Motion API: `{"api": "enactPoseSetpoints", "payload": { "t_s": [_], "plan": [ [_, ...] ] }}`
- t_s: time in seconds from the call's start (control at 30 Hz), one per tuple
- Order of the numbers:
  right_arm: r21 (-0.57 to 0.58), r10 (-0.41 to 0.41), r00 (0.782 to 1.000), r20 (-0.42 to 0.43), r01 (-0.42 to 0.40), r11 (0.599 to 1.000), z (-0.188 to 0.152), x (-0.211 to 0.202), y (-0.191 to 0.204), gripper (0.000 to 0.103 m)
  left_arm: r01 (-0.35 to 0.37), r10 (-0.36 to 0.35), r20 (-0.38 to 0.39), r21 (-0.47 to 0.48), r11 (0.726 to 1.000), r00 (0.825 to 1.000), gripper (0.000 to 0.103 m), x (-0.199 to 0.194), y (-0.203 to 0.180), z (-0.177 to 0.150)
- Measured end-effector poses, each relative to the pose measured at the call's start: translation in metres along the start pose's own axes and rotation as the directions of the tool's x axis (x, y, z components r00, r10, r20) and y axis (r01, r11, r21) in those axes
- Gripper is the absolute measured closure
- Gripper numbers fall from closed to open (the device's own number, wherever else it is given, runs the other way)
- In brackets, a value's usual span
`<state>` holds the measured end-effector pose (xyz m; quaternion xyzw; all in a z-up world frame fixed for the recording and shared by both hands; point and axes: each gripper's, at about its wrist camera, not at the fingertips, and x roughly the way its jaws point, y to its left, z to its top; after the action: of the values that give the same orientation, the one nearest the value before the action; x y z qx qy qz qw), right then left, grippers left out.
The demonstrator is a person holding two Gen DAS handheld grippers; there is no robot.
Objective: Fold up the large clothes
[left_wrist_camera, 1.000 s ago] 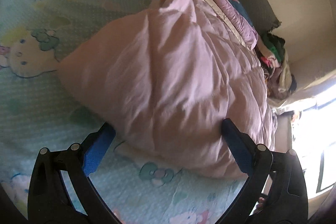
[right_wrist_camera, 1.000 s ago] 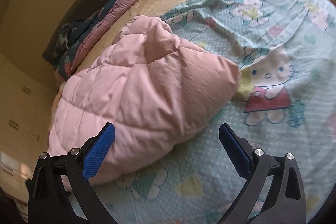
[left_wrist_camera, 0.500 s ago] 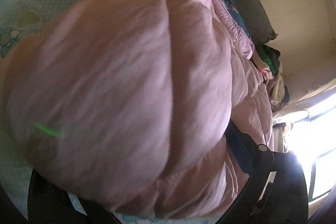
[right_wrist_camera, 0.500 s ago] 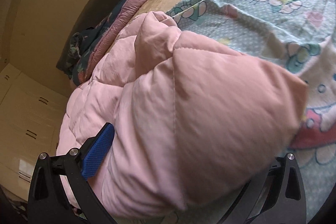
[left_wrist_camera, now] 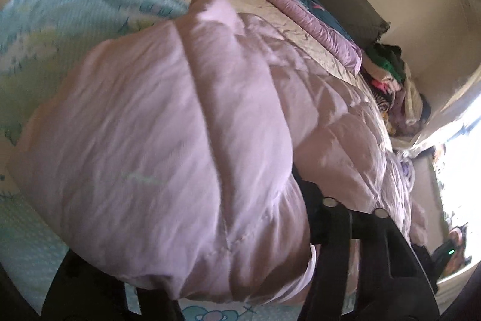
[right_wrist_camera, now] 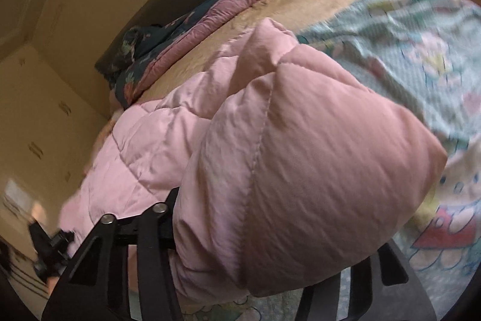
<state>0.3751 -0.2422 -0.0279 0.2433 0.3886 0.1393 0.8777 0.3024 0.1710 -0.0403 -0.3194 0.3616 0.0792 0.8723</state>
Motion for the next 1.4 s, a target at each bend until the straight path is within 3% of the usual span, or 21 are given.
{"api": "enactPoseSetpoints", "payload": {
  "t_s": [0.33,0.7,1.4],
  "plan": [
    [-0.260,-0.044,0.997,0.058,0.058,0.964,0.012,-0.024,0.056,0.070,-0.055,0.045,0.064,0.148,0.987,0.997,0.069,-0.023,-0.037,0.010],
    [-0.443,-0.003,0.993,0.118,0.055,0.895,0.014,-0.086,0.106,0.073,-0.030,0.006,0.107,0.224,0.974,0.994,0.071,-0.077,-0.059,0.010],
    [-0.404,-0.040,0.996,0.080,0.068,0.912,-0.025,-0.124,0.100,0.073,-0.041,0.028,0.058,0.232,0.972,0.998,0.071,-0.109,-0.037,-0.022]
  ]
}}
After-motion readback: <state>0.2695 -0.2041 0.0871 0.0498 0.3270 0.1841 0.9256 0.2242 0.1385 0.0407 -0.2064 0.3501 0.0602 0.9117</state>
